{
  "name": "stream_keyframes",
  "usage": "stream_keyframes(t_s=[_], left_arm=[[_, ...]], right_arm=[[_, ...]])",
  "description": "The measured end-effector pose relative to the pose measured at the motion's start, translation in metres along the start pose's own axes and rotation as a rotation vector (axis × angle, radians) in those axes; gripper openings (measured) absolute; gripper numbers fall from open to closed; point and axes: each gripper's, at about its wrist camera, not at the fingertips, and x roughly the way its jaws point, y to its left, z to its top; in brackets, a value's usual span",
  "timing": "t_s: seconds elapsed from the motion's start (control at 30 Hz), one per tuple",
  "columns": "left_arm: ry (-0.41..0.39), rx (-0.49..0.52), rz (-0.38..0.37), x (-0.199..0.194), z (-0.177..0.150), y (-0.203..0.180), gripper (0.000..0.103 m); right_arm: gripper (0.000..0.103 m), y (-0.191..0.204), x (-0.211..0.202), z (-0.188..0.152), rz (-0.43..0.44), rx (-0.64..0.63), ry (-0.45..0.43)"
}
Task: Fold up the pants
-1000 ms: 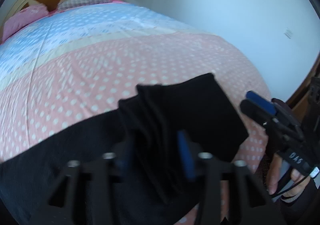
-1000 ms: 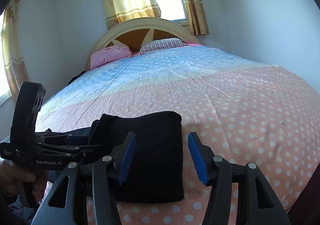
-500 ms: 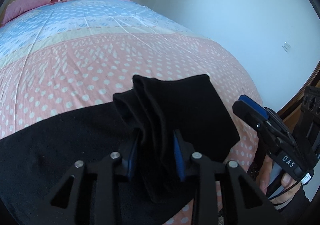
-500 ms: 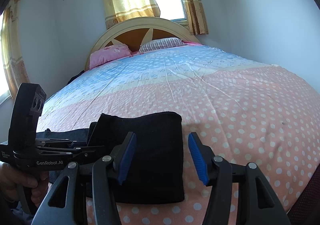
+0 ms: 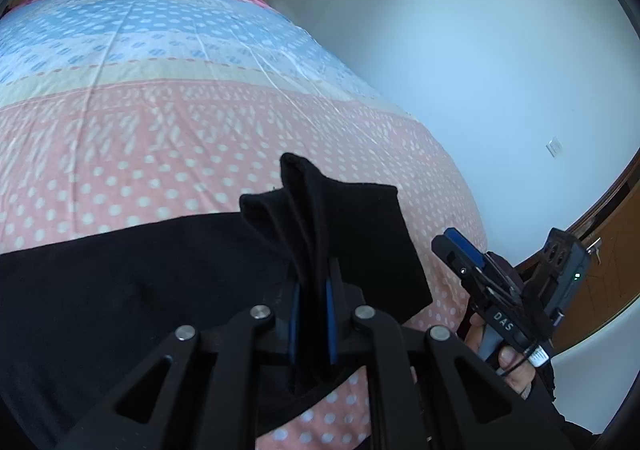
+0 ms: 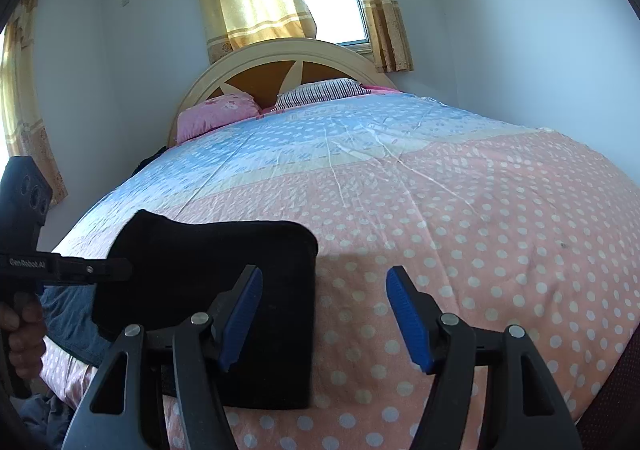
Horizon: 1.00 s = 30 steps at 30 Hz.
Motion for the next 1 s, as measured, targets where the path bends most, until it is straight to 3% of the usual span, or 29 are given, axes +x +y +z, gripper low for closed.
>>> stream_keyframes(t_s=[0.3,0.5,0.67,0.77,0.87,1.0], left_arm=[[-0.066,-0.079,0.042,-0.044,-0.004,0.044,0.011],[-0.067,-0.103,0.078,-0.051,-0.014,0.067,0.011],[-0.052,-0.143,0.104,-0.046,-0.023,0.093,0.011],[-0.029,-0.168,0.116,-0.039,-0.029,0.105,0.011],[-0.038,-0.127,0.148,-0.042,-0.035,0.102,0.011],[-0.044,-0.098,0.166,-0.047,-0.038,0.103,0.012]], right_arm=[[0.066,0.014,-0.002,-0.002,0.03,-0.064,-0.014],[0.066,0.042,-0.01,-0.009,0.142,-0.184,-0.029],[0.066,0.077,-0.005,-0.028,0.265,-0.337,0.064],[0.066,0.093,0.006,-0.044,0.277,-0.423,0.156],[0.066,0.1,0.015,-0.055,0.265,-0.47,0.215],[0.07,0.103,0.018,-0.061,0.25,-0.501,0.22]])
